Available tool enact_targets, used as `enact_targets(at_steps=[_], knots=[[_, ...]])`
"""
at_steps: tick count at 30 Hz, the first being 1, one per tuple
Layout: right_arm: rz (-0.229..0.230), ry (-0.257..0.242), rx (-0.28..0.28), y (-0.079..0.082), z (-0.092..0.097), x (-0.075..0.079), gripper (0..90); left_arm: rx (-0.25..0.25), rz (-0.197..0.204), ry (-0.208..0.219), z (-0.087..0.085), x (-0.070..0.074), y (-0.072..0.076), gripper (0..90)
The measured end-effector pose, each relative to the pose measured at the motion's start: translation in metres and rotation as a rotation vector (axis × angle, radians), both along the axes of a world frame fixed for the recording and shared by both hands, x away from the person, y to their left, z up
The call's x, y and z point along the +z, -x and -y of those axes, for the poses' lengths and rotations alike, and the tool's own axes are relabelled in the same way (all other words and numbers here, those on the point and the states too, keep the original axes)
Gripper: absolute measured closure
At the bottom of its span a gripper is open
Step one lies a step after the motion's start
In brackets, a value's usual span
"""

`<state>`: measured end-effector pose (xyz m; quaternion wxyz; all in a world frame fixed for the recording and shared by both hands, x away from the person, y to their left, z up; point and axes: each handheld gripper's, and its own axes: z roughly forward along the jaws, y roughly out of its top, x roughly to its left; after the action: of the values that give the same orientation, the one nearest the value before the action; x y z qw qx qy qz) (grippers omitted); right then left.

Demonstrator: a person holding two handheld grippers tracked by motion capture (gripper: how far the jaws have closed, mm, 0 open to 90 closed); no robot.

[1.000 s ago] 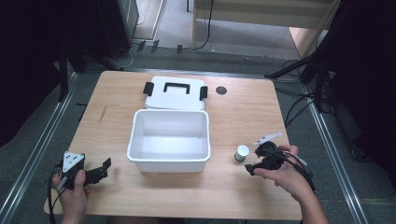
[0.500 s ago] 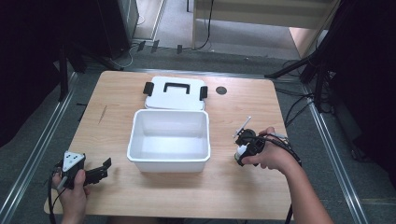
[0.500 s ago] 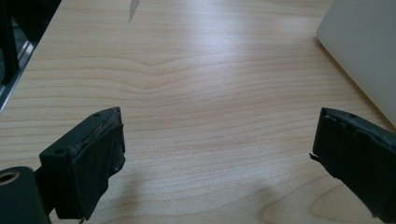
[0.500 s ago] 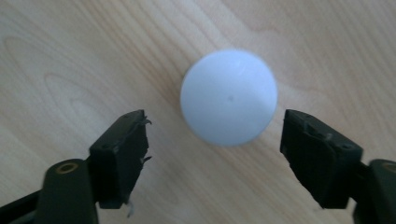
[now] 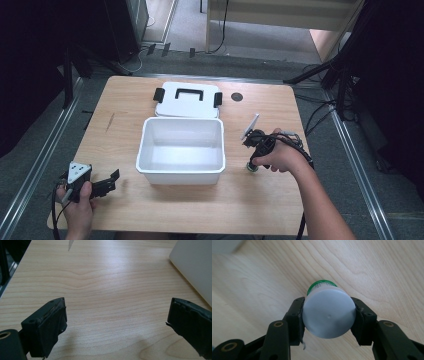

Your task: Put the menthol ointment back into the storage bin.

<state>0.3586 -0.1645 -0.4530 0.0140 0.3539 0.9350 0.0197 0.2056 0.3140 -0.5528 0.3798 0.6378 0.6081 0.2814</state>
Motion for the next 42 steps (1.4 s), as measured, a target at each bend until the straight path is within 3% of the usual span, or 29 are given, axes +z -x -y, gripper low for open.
enact_targets(at_steps=[3,4,8,9,10,17,24,34,42], knots=[[0.005,-0.009,0.011,0.002,-0.006,0.013,51.6,0.001,0.0,-0.001,0.0,0.0,0.0,3.2],[0.016,-0.014,0.036,0.004,-0.012,0.026,51.6,0.001,0.0,-0.001,0.0,0.0,0.0,3.2],[0.029,-0.031,0.063,0.006,-0.025,0.052,51.6,0.003,0.003,-0.001,0.0,0.0,0.0,3.2],[0.029,-0.031,0.063,0.006,-0.025,0.052,51.6,0.003,0.003,-0.001,0.0,0.0,0.0,3.2],[0.039,-0.032,0.08,0.006,-0.032,0.064,51.5,0.002,0.002,-0.001,0.0,0.0,0.0,3.2],[0.047,-0.029,0.118,0.005,-0.049,0.085,51.6,0.002,0.001,0.006,0.0,0.0,0.0,3.2],[0.068,-0.055,0.161,0.005,-0.075,0.109,51.5,-0.013,0.011,0.009,0.0,0.0,0.0,3.2],[0.073,-0.067,0.218,0.006,-0.103,0.118,51.5,-0.013,0.014,0.016,-0.001,0.0,0.0,3.2],[0.066,-0.087,0.269,0.006,-0.128,0.109,51.5,-0.013,0.013,0.016,-0.001,0.0,0.0,3.2]])
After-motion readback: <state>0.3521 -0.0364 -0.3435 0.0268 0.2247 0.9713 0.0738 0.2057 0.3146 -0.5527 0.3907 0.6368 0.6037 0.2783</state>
